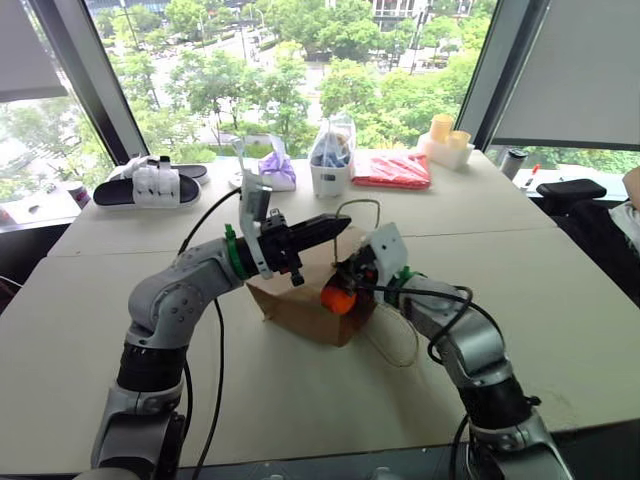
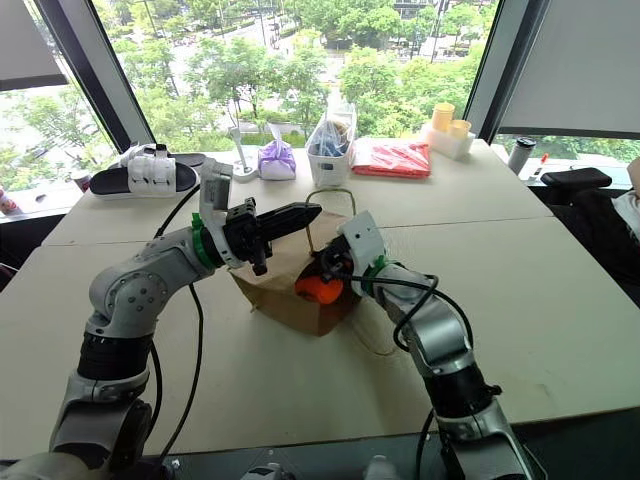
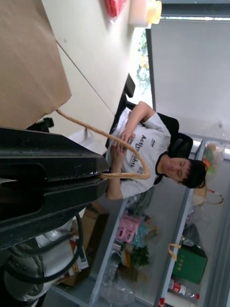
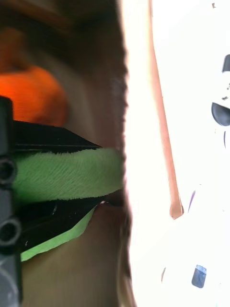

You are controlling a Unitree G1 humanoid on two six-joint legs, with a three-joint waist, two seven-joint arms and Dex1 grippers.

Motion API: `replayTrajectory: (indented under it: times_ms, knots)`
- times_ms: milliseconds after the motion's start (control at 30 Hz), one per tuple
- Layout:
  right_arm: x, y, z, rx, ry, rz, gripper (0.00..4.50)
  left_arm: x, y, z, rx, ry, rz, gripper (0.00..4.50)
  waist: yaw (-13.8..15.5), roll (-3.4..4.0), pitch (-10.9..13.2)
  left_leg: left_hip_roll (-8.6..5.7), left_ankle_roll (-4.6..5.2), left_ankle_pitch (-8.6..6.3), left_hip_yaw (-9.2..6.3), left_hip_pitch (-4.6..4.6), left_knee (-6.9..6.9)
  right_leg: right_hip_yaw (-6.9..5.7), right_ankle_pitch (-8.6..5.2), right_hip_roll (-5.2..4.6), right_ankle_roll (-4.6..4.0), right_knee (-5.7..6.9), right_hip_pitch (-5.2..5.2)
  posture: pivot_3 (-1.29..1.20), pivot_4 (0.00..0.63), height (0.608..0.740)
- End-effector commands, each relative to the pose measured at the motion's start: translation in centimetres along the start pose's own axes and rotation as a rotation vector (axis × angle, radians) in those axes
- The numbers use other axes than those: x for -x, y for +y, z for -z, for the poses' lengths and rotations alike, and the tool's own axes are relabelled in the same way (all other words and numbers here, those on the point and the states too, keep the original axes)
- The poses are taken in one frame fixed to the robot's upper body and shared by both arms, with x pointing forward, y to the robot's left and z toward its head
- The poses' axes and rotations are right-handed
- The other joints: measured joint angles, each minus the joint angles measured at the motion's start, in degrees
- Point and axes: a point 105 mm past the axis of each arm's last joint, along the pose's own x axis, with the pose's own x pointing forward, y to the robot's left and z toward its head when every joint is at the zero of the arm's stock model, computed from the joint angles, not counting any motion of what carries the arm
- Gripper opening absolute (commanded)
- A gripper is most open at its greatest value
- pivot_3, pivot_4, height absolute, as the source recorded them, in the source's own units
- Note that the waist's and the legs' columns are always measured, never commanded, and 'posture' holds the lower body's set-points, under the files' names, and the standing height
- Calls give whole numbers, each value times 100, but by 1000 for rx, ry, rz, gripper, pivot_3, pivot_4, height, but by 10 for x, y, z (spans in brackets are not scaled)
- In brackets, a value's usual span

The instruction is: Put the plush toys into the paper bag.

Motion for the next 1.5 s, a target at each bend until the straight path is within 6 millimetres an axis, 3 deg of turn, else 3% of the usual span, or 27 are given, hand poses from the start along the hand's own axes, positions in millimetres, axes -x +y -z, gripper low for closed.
replayTrajectory:
  times_ms: [33, 233, 333, 500, 633, 867, 1133, 1233, 1467, 1500]
  knots:
    - [-8, 2, -11, 37, -74, 0, 1459, 0, -7, -11, -32, -34, 16, 0, 2, 0, 0, 0, 0, 0, 0, 0, 0, 0, 0, 0, 0, 0, 0, 0, 150, 740]
    - [-6, 2, -4, 44, -76, -9, 4428, 1, -8, -12, -31, -37, 7, 0, -9, 0, 0, 0, 0, 0, -3, 0, 0, 0, 0, 0, 0, 0, -1, 0, 150, 740]
    - [7, -3, -8, 43, -89, -3, 4428, 1, -7, -11, -27, -37, 5, 0, 3, 0, 0, 0, 0, 0, -4, 0, 0, 0, 0, 1, 0, 1, -1, 0, 150, 740]
    - [67, -17, -30, 4, -158, -17, 4428, 1, -4, -9, -21, -32, 8, 0, 39, 0, 0, -2, 3, -2, -10, -7, 1, 0, 0, -1, 0, -4, -1, 0, 150, 740]
    - [97, -20, -18, -43, -94, -30, 4428, 0, -4, -8, -18, -34, 13, 0, 14, 0, 0, 0, 39, -22, -11, -2, 1, -1, 0, 2, 0, -7, 4, 0, 150, 740]
    - [103, -36, 52, -39, 142, 50, 4428, -1, -4, -8, -18, -37, 23, 0, 16, 0, 0, 0, 40, -22, 8, 7, 4, 1, -1, 2, 0, -3, 13, 0, 150, 740]
    - [96, -46, 85, -26, 249, 94, 4428, 0, -5, -8, -22, -32, 20, 0, 23, 0, 0, 1, 39, -22, 6, 7, 4, 1, -1, 2, 0, -3, 12, 0, 150, 740]
    - [94, -45, 92, -39, 278, 84, 3639, 0, -5, -9, -26, -32, 14, 0, 18, 0, 0, 1, 39, -22, 6, 7, 4, 1, -1, 2, 0, -3, 12, 0, 150, 740]
    - [95, -48, 78, -41, 244, 63, 48, 2, -5, -11, -30, -41, 0, 0, 34, 0, 0, 0, 39, -22, 5, 7, 9, 1, -1, 0, 0, -4, 15, 0, 150, 740]
    - [95, -48, 73, -53, 229, 56, 48, 2, -4, -11, -31, -42, -2, 0, 34, 0, 0, 0, 39, -22, 5, 7, 9, 1, -1, 0, 0, -4, 15, 0, 150, 740]
